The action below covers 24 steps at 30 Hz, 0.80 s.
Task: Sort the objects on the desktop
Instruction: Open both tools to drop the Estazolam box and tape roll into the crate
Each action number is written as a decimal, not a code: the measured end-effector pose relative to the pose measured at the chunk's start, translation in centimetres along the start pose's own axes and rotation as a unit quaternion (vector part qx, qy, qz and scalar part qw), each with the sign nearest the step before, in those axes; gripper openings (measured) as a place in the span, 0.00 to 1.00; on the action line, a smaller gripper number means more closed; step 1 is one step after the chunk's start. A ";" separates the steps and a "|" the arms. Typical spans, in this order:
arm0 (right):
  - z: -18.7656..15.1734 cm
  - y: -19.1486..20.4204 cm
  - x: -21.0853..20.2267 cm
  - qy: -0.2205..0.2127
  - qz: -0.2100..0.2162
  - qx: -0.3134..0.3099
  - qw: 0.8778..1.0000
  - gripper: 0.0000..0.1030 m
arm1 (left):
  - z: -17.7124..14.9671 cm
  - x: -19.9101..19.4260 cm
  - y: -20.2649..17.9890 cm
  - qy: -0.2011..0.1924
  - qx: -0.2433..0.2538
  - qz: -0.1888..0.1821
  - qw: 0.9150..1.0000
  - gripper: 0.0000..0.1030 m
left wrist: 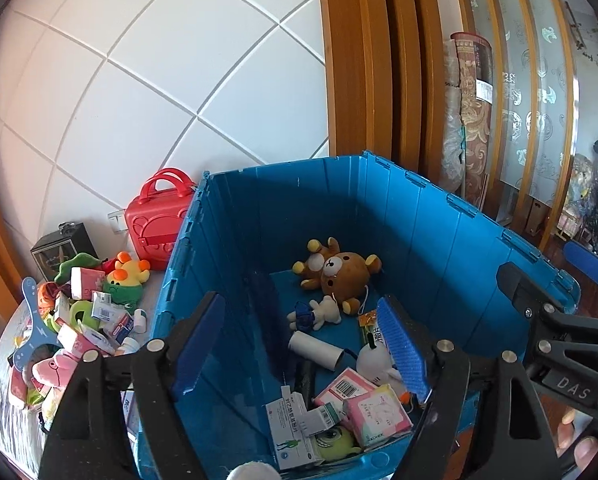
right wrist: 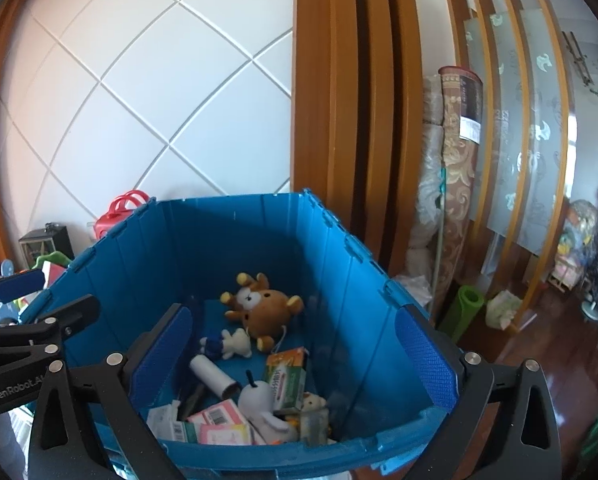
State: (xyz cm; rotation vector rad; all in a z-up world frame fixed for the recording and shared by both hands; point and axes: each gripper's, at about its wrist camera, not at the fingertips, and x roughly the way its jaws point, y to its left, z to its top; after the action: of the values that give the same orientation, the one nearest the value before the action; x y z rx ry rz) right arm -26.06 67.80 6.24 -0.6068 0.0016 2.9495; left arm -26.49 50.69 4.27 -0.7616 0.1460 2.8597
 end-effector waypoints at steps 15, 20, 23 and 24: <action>1.0 4.8 -0.7 0.072 -0.010 -0.001 0.997 1.00 | -0.6 -2.6 6.0 0.014 -0.012 0.022 1.000 0.79; 0.9 6.9 -1.4 0.075 -0.008 0.001 0.997 1.00 | -0.9 -3.4 8.7 0.014 -0.019 0.022 0.999 0.79; 0.8 7.9 -1.8 0.077 -0.009 0.002 0.997 1.00 | -1.2 -3.8 9.8 0.014 -0.020 0.020 1.000 0.79; 0.8 8.3 -1.9 0.077 -0.011 0.002 0.997 1.00 | -1.3 -3.9 10.2 0.013 -0.020 0.018 1.000 0.79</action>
State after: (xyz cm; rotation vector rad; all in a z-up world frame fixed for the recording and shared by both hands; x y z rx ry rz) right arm -25.70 59.34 7.53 -0.8266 0.0170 2.8733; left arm -24.53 39.98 5.60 -0.8118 0.1089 2.8959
